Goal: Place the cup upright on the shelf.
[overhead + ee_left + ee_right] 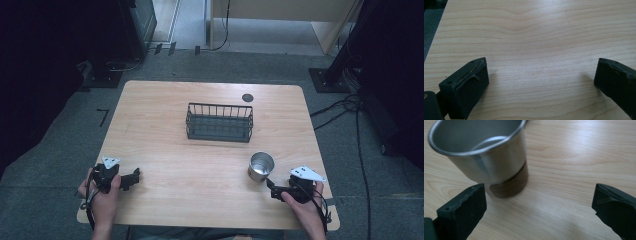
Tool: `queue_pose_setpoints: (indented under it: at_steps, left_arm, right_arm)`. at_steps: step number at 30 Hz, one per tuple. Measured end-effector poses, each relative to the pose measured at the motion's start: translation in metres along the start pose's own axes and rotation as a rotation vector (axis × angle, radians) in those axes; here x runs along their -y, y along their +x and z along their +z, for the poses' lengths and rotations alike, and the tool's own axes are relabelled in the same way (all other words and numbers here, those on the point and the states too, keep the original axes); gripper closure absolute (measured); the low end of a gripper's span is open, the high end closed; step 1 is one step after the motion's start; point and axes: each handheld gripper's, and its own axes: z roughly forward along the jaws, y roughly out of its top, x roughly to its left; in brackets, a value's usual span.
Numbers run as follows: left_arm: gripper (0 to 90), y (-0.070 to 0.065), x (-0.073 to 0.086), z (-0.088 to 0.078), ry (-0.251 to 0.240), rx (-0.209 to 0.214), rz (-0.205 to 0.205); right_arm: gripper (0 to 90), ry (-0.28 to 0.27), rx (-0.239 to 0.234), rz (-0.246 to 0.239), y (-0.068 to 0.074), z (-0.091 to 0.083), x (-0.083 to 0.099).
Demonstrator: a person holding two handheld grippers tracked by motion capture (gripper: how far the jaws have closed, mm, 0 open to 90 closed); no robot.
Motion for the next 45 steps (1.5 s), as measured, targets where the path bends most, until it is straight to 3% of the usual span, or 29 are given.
queue_pose_setpoints:
  at_steps: [19, 24, 45]
  left_arm:
    - [0.0, 0.0, 0.0, 0.0, 0.0, 0.0, 0.0]
    - [0.0, 0.0, 0.0, 0.0, 0.0, 0.0, 0.0]
    - [0.0, 0.0, 0.0, 0.0, 0.0, 0.0, 0.001]
  right_arm:
    - [0.0, -0.021, -0.063, -0.028, 0.017, 0.012, -0.018]
    - [0.0, -0.048, -0.058, -0.03, 0.023, 0.016, -0.024]
    - [2.0, -0.041, -0.064, -0.049, 0.04, 0.04, -0.035]
